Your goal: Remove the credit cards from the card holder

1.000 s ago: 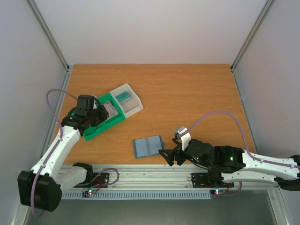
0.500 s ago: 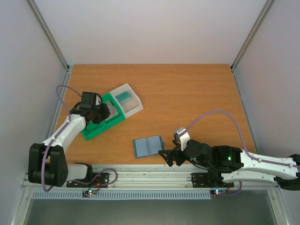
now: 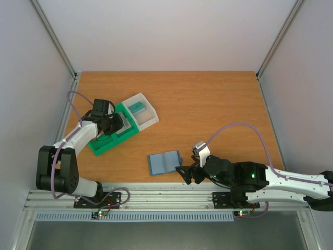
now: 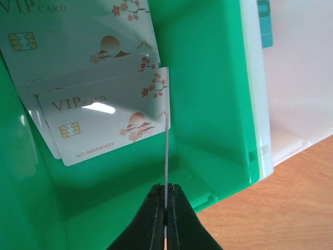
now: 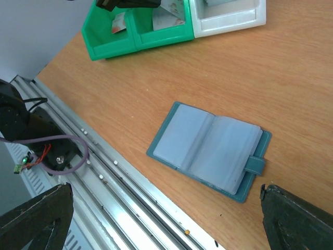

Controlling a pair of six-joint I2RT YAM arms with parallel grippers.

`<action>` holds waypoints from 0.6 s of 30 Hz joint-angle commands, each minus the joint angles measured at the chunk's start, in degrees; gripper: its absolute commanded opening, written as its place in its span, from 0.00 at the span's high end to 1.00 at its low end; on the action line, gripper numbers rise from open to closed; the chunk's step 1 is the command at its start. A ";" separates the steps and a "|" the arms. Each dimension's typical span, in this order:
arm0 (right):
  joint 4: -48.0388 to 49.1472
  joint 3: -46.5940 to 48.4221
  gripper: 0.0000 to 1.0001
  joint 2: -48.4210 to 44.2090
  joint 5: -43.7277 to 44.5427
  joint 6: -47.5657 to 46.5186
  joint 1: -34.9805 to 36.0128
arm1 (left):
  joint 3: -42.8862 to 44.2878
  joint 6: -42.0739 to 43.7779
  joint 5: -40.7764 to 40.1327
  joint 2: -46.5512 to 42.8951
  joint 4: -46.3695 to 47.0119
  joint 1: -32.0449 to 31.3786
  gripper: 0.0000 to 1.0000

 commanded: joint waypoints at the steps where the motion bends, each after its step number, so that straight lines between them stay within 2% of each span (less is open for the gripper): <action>1: -0.13 0.35 0.01 1.18 1.34 0.79 0.39 | 1.80 1.54 0.28 1.83 2.94 0.48 0.96; 7: -0.50 0.55 0.02 2.39 1.72 1.23 0.39 | 3.62 2.83 -0.94 3.24 1.11 0.49 0.94; 18: -2.42 2.57 0.02 3.03 2.17 1.87 0.39 | 5.27 3.17 -2.87 3.14 -1.68 0.44 0.78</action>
